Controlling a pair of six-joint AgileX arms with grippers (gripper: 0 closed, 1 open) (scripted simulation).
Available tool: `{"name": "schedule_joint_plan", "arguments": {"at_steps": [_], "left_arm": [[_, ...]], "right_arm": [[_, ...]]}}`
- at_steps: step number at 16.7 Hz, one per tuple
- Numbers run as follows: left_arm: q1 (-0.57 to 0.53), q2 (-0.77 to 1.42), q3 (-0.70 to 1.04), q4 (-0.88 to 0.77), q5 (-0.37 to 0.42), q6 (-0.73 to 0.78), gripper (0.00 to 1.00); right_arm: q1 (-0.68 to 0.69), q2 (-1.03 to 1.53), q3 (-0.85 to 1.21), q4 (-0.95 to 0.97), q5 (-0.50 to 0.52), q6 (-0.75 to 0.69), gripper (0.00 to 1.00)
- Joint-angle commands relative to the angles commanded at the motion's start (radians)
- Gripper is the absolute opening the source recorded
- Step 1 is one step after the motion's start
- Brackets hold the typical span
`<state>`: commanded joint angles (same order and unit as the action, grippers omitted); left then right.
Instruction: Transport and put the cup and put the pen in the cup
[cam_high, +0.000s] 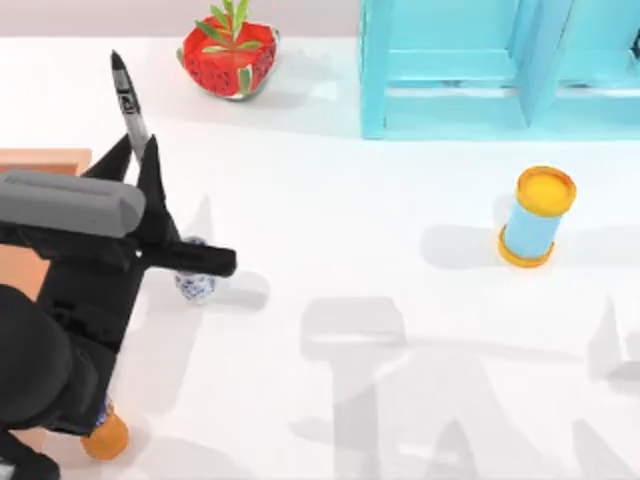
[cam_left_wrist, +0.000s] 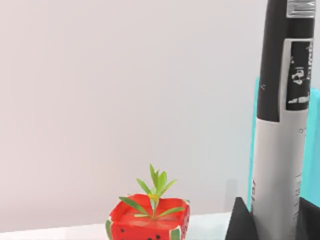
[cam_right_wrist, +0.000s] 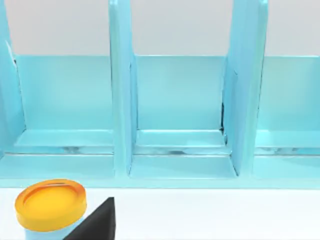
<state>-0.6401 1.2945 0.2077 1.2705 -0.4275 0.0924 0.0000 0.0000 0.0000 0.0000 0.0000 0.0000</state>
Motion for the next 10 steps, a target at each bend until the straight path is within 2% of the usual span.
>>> {"name": "schedule_joint_plan", "arguments": {"at_steps": [5, 10], "left_arm": [[0.045, 0.187, 0.052, 0.093, 0.047, -0.009, 0.00], [0.066, 0.215, 0.073, 0.120, 0.066, -0.013, 0.00]], "right_arm": [[0.000, 0.000, 0.000, 0.000, 0.000, 0.000, 1.00], [0.000, 0.000, 0.000, 0.000, 0.000, 0.000, 1.00]]}}
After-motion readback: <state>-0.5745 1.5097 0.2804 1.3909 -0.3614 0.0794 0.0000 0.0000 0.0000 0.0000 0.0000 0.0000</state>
